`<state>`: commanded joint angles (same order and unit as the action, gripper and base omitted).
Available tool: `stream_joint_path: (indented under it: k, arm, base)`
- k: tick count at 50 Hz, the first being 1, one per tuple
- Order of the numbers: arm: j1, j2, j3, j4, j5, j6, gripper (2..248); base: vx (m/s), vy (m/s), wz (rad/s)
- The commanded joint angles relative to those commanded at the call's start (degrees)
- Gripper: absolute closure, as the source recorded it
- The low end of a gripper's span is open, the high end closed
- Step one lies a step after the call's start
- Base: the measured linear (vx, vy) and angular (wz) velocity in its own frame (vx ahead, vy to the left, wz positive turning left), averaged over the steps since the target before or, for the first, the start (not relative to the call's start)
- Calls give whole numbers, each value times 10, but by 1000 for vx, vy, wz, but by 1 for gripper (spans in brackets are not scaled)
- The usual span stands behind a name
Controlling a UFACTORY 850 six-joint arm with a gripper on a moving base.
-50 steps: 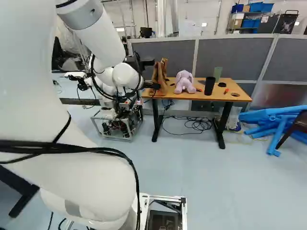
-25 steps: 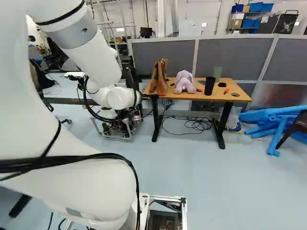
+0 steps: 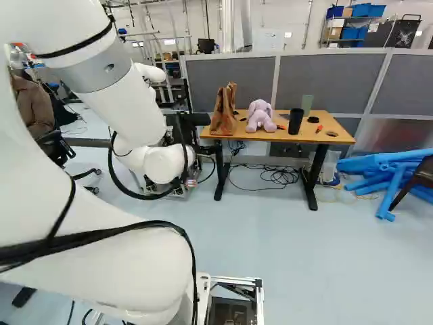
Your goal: Pick up the bag on the ground and place it on the table
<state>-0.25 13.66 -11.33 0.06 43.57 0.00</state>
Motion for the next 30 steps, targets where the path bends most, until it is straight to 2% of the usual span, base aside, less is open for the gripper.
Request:
stream_joint_path:
  k: [30]
  arm:
    - [2, 21, 56, -1, 57, 0, 3]
  base:
    - [0, 0, 0]
